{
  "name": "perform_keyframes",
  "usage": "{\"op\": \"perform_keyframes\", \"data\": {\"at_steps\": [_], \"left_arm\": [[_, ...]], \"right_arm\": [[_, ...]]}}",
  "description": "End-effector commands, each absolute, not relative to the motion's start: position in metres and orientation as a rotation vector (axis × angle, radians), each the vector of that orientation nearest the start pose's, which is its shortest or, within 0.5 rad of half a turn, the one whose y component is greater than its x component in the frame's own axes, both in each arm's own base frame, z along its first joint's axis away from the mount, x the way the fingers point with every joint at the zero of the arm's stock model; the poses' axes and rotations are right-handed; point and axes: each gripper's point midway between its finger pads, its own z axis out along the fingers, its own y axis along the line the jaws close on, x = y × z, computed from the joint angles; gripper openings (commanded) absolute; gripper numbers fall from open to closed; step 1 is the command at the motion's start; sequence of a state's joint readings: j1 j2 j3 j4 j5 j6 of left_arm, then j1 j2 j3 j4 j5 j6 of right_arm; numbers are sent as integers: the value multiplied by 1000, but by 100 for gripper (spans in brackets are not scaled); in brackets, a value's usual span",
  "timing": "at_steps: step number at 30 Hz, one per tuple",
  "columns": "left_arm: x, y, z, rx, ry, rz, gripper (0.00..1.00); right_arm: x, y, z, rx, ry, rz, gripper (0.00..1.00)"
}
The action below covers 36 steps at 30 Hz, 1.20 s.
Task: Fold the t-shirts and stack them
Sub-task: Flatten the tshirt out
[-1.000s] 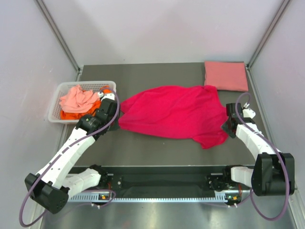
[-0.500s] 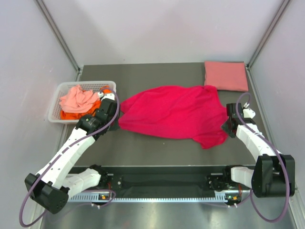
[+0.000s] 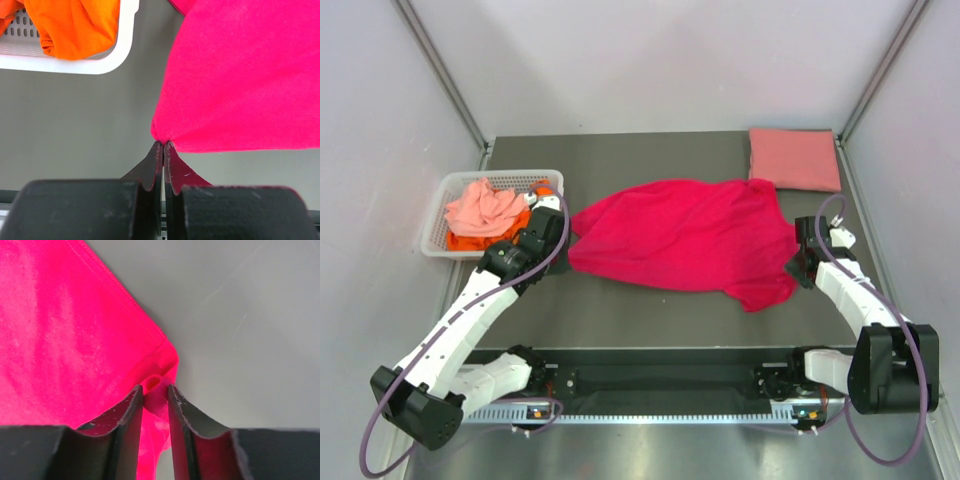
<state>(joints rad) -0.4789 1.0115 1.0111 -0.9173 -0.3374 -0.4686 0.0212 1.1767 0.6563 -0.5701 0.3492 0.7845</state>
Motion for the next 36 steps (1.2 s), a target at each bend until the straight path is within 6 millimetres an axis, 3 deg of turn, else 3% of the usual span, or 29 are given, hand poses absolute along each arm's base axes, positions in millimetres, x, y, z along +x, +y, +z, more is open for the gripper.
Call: {"op": "perform_keyframes", "data": {"at_steps": [1,5,12,14,15,17,19,20,21,22,24,25,26,27,28,29,33,36], "left_arm": [[240,-76,190,-128,2368,-21,0],[239,-76,190,-127,2369,-19,0],[240,-74,191,-136,2358,-13,0],[244,-73,197,-148,2335,-3,0],[251,-74,209,-162,2307,-6,0],[259,-74,229,-181,2259,-10,0],[273,-77,268,-211,2170,-35,0],[277,-78,284,-222,2137,-50,0],[284,-79,297,-232,2111,-56,0],[288,-81,335,-253,2029,-103,0],[294,-83,372,-270,1948,-148,0],[293,-83,413,-285,1855,-205,0],[291,-83,433,-291,1811,-233,0],[290,-82,451,-293,1771,-258,0],[280,-79,487,-303,1683,-312,0],[275,-79,505,-300,1636,-348,0],[233,-84,574,-232,1467,-556,0],[197,-92,599,-167,1386,-713,0]], "right_arm": [[250,-33,57,1059,2327,-190,27],[249,-33,57,1054,2332,-193,25],[247,-38,64,1040,2316,-221,2],[254,-45,84,1026,2264,-251,0],[259,-49,96,1028,2228,-266,0],[277,-52,143,1011,2111,-216,0],[285,-54,188,985,2006,-168,0],[295,-54,231,968,1913,-114,0],[295,-54,254,956,1868,-93,0],[296,-55,308,937,1749,-35,0],[288,-57,356,913,1651,-4,0],[279,-62,384,920,1578,-3,0],[266,-65,429,913,1470,33,0],[255,-68,449,916,1414,37,0],[239,-74,471,921,1345,33,0],[220,-77,504,914,1257,53,0],[157,-82,563,897,1069,107,0],[115,-82,586,877,974,150,0]]}}
